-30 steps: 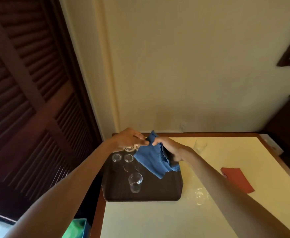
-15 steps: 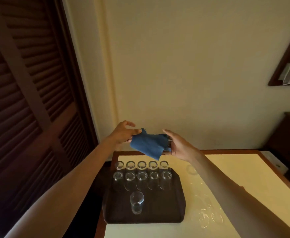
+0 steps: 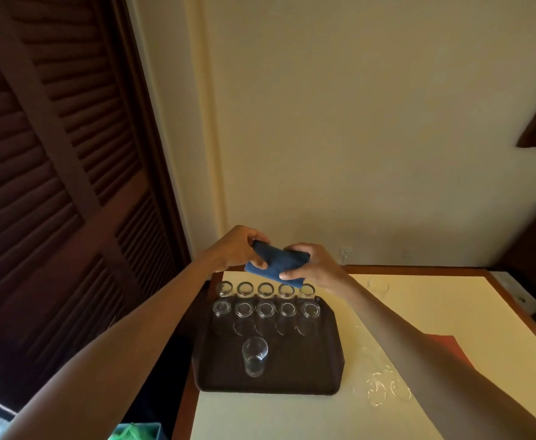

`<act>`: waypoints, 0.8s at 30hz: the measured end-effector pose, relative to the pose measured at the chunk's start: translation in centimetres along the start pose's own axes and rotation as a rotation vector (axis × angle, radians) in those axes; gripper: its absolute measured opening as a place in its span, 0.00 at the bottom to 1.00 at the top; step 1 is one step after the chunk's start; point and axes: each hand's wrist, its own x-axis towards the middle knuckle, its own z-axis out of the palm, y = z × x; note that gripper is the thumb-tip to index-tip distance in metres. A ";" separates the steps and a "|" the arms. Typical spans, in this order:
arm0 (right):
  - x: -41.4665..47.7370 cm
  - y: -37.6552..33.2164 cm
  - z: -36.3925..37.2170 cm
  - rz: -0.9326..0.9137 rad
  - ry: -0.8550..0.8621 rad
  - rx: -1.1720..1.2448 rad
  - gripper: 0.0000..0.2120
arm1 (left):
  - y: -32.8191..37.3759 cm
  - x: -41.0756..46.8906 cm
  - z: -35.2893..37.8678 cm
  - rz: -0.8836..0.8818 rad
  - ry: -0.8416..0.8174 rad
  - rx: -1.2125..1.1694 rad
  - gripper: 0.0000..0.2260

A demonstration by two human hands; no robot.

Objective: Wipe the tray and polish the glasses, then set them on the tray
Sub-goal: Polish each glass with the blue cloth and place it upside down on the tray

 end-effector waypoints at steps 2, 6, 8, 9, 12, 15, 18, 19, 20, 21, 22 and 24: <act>0.1 0.5 0.4 -0.048 0.016 -0.151 0.23 | -0.2 -0.1 0.5 0.036 0.015 0.156 0.22; 0.3 1.7 0.8 -0.036 0.017 -0.240 0.11 | -0.5 0.0 1.2 0.050 0.039 0.284 0.17; 0.2 2.1 1.0 -0.022 0.022 -0.255 0.12 | -0.5 0.1 1.3 0.029 0.047 0.310 0.16; 0.2 2.3 1.0 -0.017 0.030 -0.257 0.12 | -0.4 0.2 1.4 0.016 0.046 0.324 0.16; 0.1 2.8 1.1 -0.031 0.061 -0.263 0.11 | -0.3 0.6 1.6 -0.005 0.032 0.338 0.17; 0.2 3.5 1.0 -0.010 0.110 -0.259 0.11 | -0.5 0.7 1.9 -0.021 0.002 0.299 0.19; 0.0 4.4 0.8 0.015 0.153 -0.258 0.12 | -1.1 0.7 2.3 -0.002 -0.018 0.229 0.18; 0.0 4.6 0.8 0.017 0.173 -0.260 0.13 | -1.2 0.7 2.5 0.013 -0.003 0.220 0.17; -0.1 5.0 0.9 0.018 0.191 -0.260 0.13 | -1.5 0.7 2.7 0.026 0.013 0.214 0.16; -0.2 5.1 0.9 0.019 0.207 -0.258 0.14 | -1.6 0.7 2.9 0.039 0.024 0.213 0.15; -0.2 5.2 1.0 0.017 0.215 -0.258 0.13 | -1.7 0.7 3.2 0.050 0.017 0.225 0.14; -0.3 5.3 1.1 0.038 0.186 -0.273 0.13 | -2.1 0.8 3.5 0.066 -0.042 0.262 0.11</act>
